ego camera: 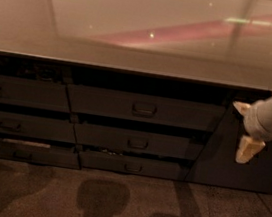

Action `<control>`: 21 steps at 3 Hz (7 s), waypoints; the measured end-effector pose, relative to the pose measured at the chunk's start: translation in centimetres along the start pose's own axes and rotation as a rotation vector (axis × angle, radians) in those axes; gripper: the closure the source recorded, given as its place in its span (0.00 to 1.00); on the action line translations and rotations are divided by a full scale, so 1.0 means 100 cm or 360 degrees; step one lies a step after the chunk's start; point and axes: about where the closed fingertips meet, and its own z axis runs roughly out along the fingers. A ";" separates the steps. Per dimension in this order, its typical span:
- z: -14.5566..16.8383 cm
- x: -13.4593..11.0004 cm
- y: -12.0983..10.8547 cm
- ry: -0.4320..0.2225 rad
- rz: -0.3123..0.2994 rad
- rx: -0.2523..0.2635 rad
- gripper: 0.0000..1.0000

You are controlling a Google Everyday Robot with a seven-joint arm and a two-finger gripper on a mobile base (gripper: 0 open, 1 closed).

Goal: Open top drawer

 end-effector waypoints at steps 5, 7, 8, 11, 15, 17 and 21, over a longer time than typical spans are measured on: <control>0.097 0.017 -0.042 0.0407 0.0010 -0.0042 0.00; 0.101 0.015 -0.040 0.0380 -0.0003 -0.0066 0.00; 0.114 -0.003 -0.036 0.0223 -0.0068 -0.0130 0.00; 0.134 -0.020 -0.046 0.0124 -0.0225 -0.0266 0.00; 0.131 -0.018 -0.056 0.0135 -0.0210 -0.0265 0.65; 0.131 -0.018 -0.056 0.0135 -0.0210 -0.0265 1.00; 0.112 -0.013 -0.062 0.0153 -0.0223 -0.0200 1.00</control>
Offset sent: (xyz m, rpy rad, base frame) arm 0.0048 -0.0183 -0.0299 -0.0576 -0.0312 -0.0546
